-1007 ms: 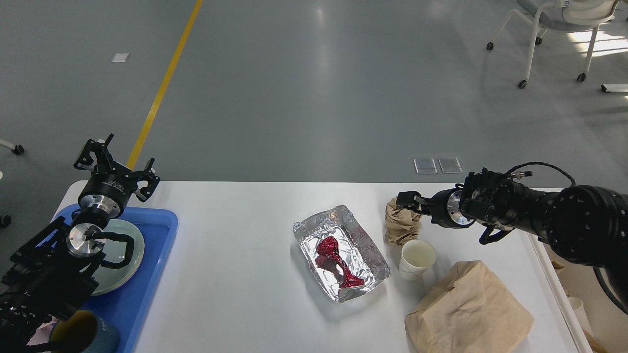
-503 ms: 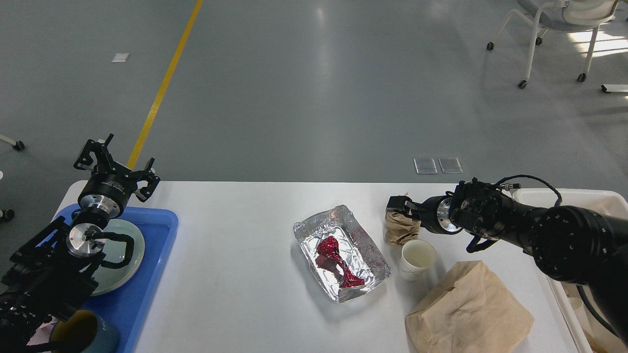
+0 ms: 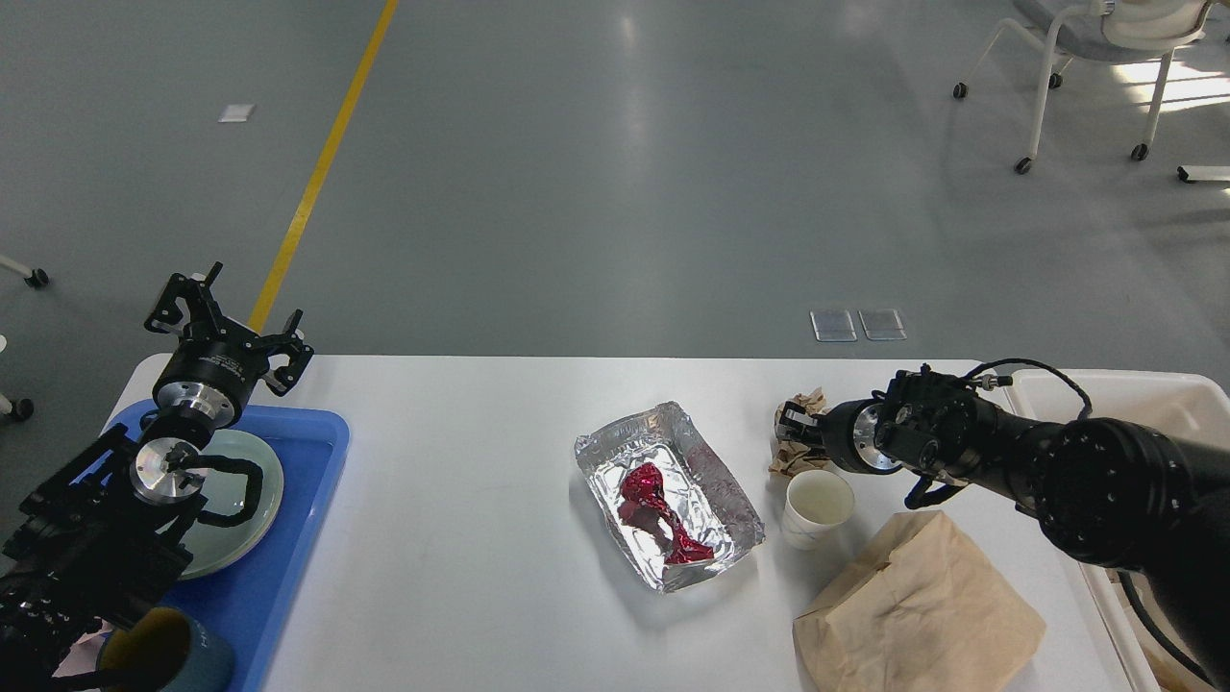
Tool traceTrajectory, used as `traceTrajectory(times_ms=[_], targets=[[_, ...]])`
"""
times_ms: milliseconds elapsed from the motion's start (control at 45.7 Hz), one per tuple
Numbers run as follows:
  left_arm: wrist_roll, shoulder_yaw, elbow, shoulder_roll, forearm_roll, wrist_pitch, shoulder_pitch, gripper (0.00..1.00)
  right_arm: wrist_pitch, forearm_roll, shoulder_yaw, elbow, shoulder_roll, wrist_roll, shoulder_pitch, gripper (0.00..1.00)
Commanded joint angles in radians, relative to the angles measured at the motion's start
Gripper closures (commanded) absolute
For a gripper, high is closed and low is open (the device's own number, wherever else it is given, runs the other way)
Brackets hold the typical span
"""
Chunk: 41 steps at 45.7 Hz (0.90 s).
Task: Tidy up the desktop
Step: 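Lift the crumpled brown paper and drop it into the white bin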
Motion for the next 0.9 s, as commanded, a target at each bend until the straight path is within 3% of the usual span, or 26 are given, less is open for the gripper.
traceTrajectory(times_ms=[0, 109, 350, 503, 701, 876], targets=[[0.0, 0.0, 0.0, 0.0, 0.0, 0.0, 0.0, 0.03, 0.015, 0.0, 0.001, 0.01, 0.0, -0.003, 0.023, 1.0], [0.0, 0.0, 0.0, 0.0, 0.0, 0.0, 0.0, 0.03, 0.018, 0.0, 0.007, 0.059, -0.022, -0.003, 0.066, 1.0], [0.0, 0.0, 0.0, 0.0, 0.0, 0.0, 0.0, 0.03, 0.044, -0.002, 0.041, 0.29, -0.236, 0.001, 0.329, 1.0], [0.0, 0.0, 0.0, 0.0, 0.0, 0.0, 0.0, 0.03, 0.217, -0.005, 0.102, 0.447, -0.422, 0.007, 0.549, 1.0], [0.0, 0.0, 0.0, 0.0, 0.0, 0.0, 0.0, 0.03, 0.455, -0.005, 0.125, 0.469, -0.555, 0.004, 0.753, 1.0], [0.0, 0.0, 0.0, 0.0, 0.0, 0.0, 0.0, 0.03, 0.535, -0.005, 0.124, 0.465, -0.623, 0.002, 0.86, 1.0]])
